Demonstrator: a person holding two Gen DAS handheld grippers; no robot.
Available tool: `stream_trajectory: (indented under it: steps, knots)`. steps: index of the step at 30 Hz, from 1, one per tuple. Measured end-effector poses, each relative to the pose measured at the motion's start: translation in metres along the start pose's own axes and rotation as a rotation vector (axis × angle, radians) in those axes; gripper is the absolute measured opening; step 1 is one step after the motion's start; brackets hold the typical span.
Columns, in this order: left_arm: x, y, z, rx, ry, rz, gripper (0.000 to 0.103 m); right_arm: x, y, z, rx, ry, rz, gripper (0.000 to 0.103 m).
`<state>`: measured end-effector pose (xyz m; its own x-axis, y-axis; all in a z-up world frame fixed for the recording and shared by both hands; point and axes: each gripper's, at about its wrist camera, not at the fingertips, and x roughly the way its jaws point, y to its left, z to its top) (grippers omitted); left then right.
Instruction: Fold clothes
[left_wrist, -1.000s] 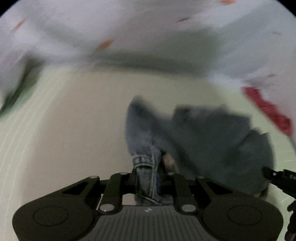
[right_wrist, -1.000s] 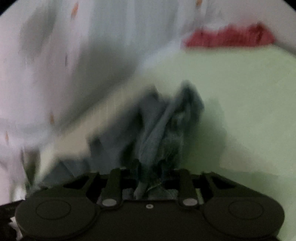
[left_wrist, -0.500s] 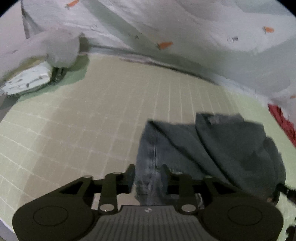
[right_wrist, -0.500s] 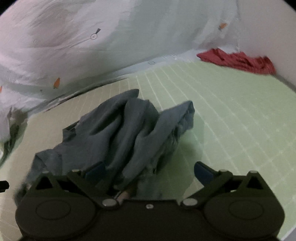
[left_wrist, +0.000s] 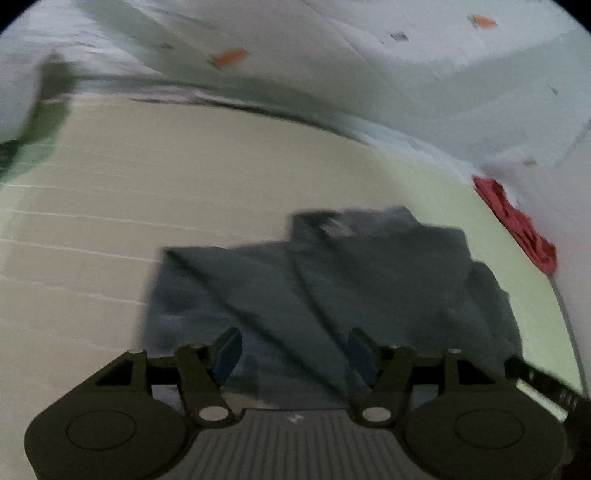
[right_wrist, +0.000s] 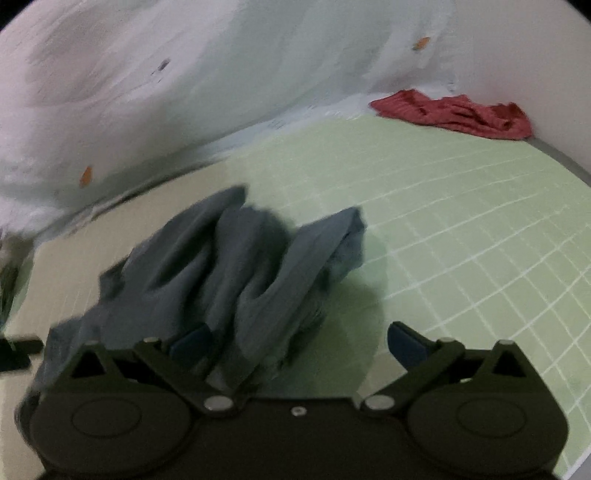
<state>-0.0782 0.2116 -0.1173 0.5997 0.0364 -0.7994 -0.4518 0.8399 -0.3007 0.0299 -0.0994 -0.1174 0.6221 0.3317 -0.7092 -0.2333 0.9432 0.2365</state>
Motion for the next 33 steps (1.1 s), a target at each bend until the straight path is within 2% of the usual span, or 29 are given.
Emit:
stream_trajectory:
  steps: [4, 6, 9, 10, 12, 13, 16, 18, 21, 23, 25, 27, 29, 30, 31, 32, 33]
  knots:
    - [0.034, -0.021, 0.004, 0.003, 0.094, -0.061, 0.076, 0.01, -0.02, 0.014, 0.099, 0.003, -0.006, 0.103]
    - [0.052, -0.025, 0.004, -0.013, 0.155, -0.092, 0.076, 0.019, -0.029, 0.018, 0.149, 0.017, -0.002, 0.103]
    - [0.072, -0.03, 0.003, -0.03, 0.201, -0.091, 0.074, 0.031, -0.035, 0.022, 0.177, 0.041, -0.003, 0.103]
    - [0.075, -0.03, 0.002, -0.036, 0.204, -0.088, 0.07, 0.034, -0.035, 0.022, 0.178, 0.049, -0.006, 0.103]
    - [0.079, -0.03, 0.003, -0.041, 0.202, -0.07, 0.029, 0.042, -0.036, 0.024, 0.179, 0.065, -0.01, 0.103]
    - [0.08, -0.029, 0.004, -0.044, 0.197, -0.058, 0.014, 0.044, -0.035, 0.024, 0.18, 0.07, -0.011, 0.103]
    - [0.073, -0.015, 0.014, -0.096, 0.158, -0.08, 0.008, 0.048, -0.033, 0.025, 0.179, 0.08, -0.016, 0.103]
    - [0.057, -0.01, 0.026, -0.099, 0.09, -0.066, 0.007, 0.048, -0.031, 0.024, 0.173, 0.08, -0.021, 0.103]
    - [0.023, 0.002, 0.054, -0.105, -0.07, -0.033, 0.007, 0.044, -0.029, 0.024, 0.162, 0.072, -0.039, 0.103]
    - [0.005, 0.015, 0.078, -0.11, -0.193, 0.029, 0.008, 0.041, -0.027, 0.024, 0.157, 0.065, -0.051, 0.103]
    - [-0.001, 0.037, 0.101, -0.152, -0.281, 0.116, 0.009, 0.039, -0.025, 0.024, 0.149, 0.058, -0.055, 0.103]
    - [0.007, 0.061, 0.113, -0.253, -0.286, 0.186, 0.01, 0.038, -0.022, 0.023, 0.135, 0.052, -0.054, 0.103]
    - [0.011, 0.077, 0.117, -0.293, -0.275, 0.296, 0.012, 0.036, -0.016, 0.024, 0.117, 0.042, -0.049, 0.103]
    - [0.008, 0.08, 0.115, -0.295, -0.282, 0.338, 0.02, 0.034, -0.013, 0.024, 0.107, 0.037, -0.046, 0.103]
    - [0.005, 0.085, 0.11, -0.295, -0.278, 0.347, 0.028, 0.033, -0.01, 0.024, 0.095, 0.03, -0.045, 0.103]
    - [-0.001, 0.091, 0.102, -0.305, -0.267, 0.33, 0.045, 0.032, -0.007, 0.024, 0.085, 0.026, -0.042, 0.103]
    - [-0.005, 0.096, 0.092, -0.319, -0.25, 0.303, 0.057, 0.031, -0.005, 0.024, 0.077, 0.023, -0.039, 0.103]
